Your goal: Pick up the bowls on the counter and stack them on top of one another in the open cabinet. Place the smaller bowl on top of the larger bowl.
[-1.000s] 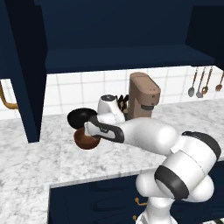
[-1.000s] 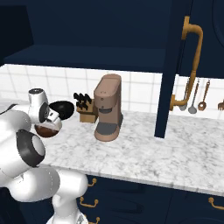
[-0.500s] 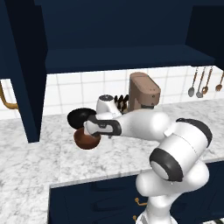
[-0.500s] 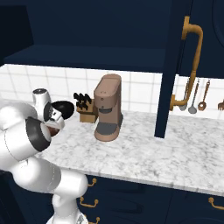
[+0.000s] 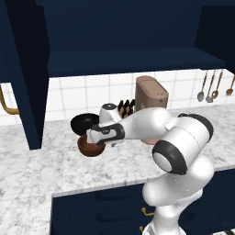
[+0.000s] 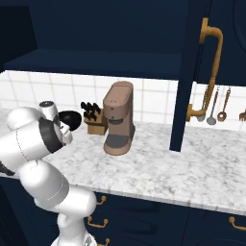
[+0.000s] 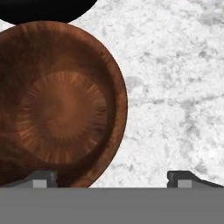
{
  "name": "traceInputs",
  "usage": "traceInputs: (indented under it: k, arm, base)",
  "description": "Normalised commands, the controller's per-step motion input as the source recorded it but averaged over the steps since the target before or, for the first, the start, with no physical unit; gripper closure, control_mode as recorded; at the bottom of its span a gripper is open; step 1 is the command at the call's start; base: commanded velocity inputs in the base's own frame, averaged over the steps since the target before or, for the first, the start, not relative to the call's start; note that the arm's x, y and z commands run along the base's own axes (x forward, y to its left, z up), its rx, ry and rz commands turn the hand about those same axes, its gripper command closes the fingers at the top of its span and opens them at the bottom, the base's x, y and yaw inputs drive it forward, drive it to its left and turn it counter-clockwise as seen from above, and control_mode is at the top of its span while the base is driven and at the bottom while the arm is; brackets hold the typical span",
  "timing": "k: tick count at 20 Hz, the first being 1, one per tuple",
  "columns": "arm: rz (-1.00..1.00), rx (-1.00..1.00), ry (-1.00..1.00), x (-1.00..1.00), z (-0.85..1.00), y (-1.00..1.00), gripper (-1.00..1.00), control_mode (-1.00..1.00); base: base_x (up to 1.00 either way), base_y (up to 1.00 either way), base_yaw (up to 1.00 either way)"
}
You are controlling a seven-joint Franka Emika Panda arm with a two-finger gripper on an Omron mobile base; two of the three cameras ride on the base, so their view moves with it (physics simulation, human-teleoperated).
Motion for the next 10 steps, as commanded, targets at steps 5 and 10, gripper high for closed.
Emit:
traceInputs:
  k: [5,10]
  arm:
    - [0.00,0.00,-0.04,0.24,-0.16,0.12,-1.00,-1.00]
    - [0.00,0.00,-0.08,0.23,-0.18,0.00,-1.00,-1.00]
  base:
    - [0.00,0.00,0.00]
    - [0.00,0.00,0.00]
